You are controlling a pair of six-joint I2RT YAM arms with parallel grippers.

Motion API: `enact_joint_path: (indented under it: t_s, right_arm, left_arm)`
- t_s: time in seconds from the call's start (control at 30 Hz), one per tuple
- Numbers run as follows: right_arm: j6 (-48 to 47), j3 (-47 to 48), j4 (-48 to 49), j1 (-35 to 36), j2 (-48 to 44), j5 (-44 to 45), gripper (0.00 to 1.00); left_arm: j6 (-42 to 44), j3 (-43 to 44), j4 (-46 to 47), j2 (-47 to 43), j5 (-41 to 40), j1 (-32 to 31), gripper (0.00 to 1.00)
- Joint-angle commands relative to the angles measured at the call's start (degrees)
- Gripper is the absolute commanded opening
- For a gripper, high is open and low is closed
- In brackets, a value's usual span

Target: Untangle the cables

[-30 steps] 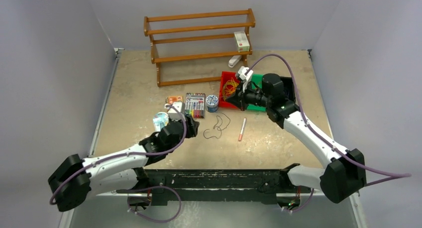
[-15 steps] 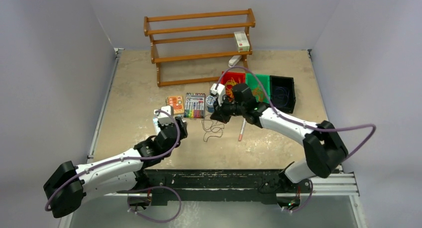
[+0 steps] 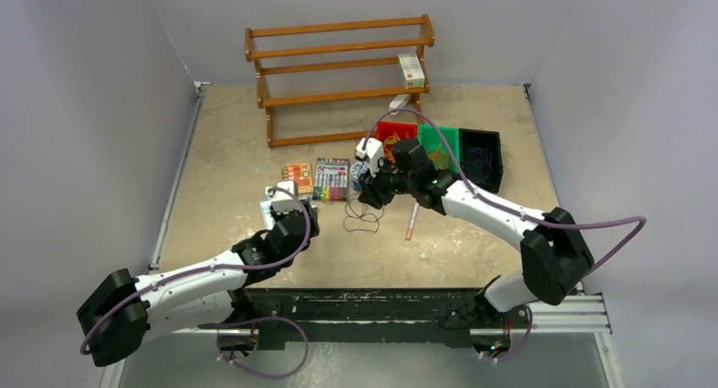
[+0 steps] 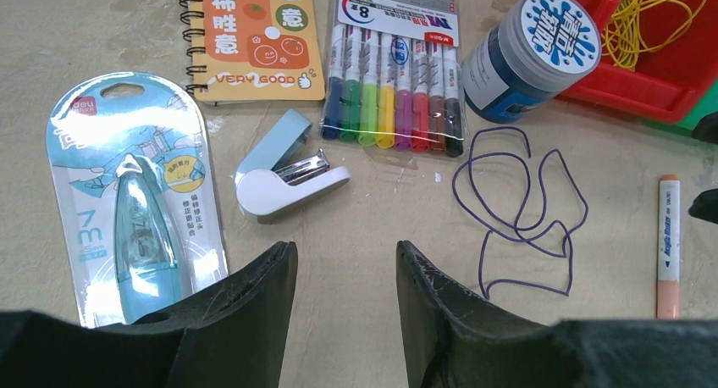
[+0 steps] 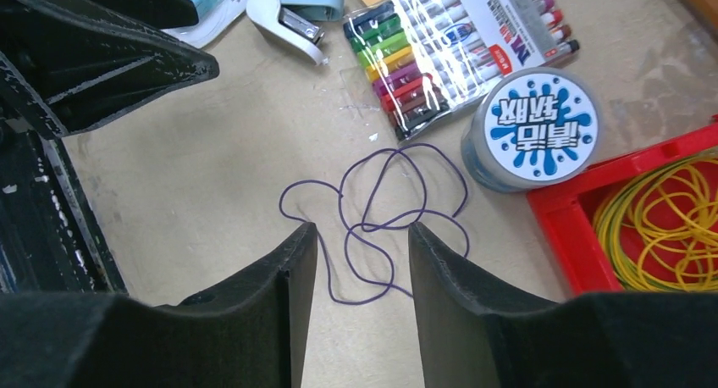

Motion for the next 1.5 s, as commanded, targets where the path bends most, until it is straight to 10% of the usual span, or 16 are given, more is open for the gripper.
enact_joint_path:
  t_s: [0.0, 0.2, 1.47]
  right_arm:
    - [-3.3, 2.2, -2.4, 0.0, -3.3, 2.4, 0.50]
    - [-10.1, -0.1, -0.4, 0.0, -6.1, 0.3, 0.73]
    - [-11.1, 10.1, -5.9, 3.6, 20.0, 7.7, 0.76]
  left_arm:
    - [0.2, 2.4, 2.5, 0.5, -0.3, 0.3, 0.46]
    - [0.9, 2.8, 2.4, 1.1, -0.3, 0.3, 0.46]
    - [0.9, 4.1, -0.4, 1.6, -2.9, 0.3, 0.46]
